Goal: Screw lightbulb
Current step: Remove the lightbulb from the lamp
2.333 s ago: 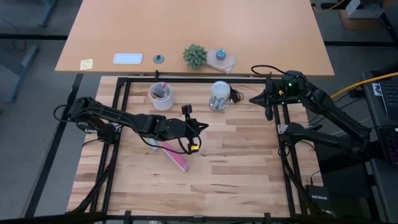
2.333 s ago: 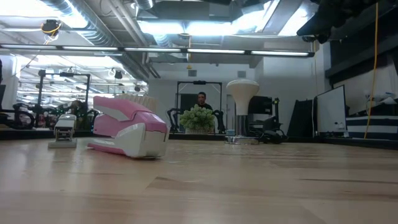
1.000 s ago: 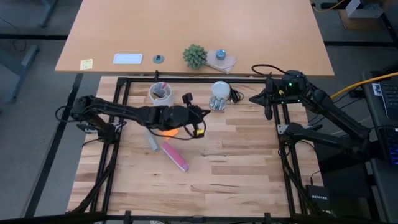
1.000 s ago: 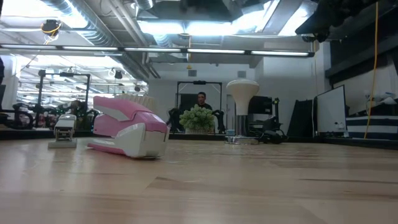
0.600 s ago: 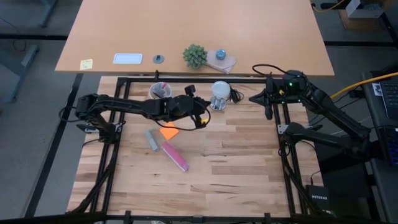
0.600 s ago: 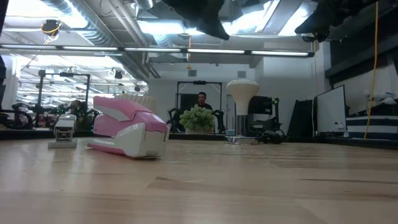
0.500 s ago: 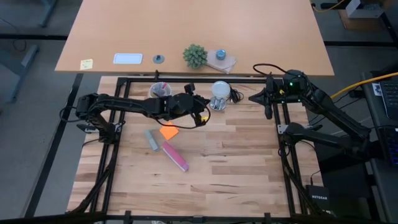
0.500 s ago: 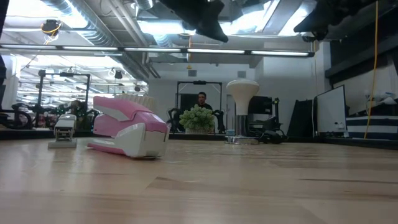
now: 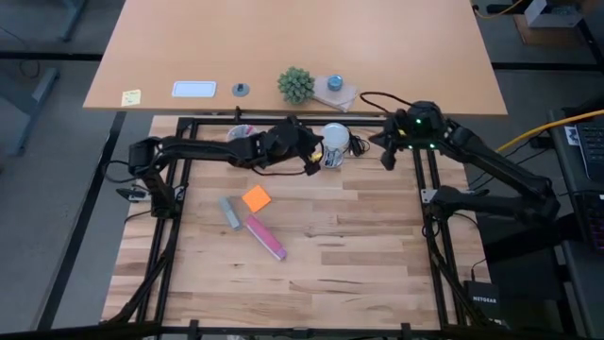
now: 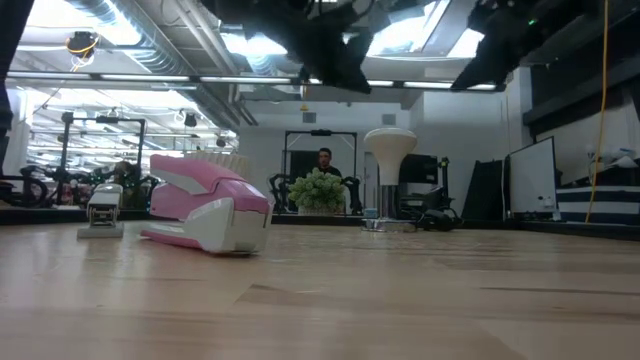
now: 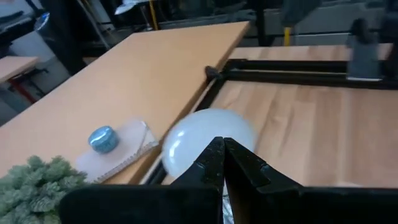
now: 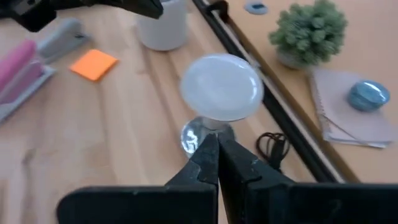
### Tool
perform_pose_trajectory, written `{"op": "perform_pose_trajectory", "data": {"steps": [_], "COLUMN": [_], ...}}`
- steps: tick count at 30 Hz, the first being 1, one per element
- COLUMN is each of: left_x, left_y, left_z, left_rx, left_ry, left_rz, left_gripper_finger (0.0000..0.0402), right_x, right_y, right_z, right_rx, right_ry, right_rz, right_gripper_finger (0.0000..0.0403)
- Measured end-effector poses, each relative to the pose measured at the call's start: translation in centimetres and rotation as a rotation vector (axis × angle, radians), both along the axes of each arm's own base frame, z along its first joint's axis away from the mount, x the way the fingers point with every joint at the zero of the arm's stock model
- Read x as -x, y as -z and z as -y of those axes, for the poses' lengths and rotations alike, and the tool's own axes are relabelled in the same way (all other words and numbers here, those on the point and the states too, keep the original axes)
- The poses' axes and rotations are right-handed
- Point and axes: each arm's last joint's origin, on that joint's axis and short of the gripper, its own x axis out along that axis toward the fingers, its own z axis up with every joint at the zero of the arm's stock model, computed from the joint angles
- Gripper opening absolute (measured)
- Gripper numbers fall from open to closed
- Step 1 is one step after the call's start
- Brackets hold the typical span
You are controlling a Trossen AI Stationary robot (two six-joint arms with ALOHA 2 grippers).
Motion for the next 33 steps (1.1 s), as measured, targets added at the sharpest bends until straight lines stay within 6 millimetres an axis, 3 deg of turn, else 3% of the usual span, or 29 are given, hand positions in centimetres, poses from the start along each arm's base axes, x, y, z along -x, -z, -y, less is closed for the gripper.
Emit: {"op": "perform_pose_trajectory", "data": {"steps": [18,24,33], "left_x": [0.0,-0.4,-0.7], "left_y": [3.5,5.4,6.1], "left_z": [-7.7,-8.9,-9.0], "left_rx": [0.091,0.151,0.173], "left_ry": [-0.152,-0.134,-0.077], "left_rz": [0.096,0.108,0.093], "left_gripper_finger": [0.0000,0.0000,0.0000], "right_x": [-6.8,-7.3,-7.1], "right_y": [5.0,5.9,6.5], "right_z": [6.5,6.9,6.4], "right_rx": [0.188,0.169,0.046], "right_ry": [0.193,0.192,0.166], "right_rz": [-0.138,-0.156,-0.172], "right_gripper_finger": [0.0003,0.0003,0.0003]}}
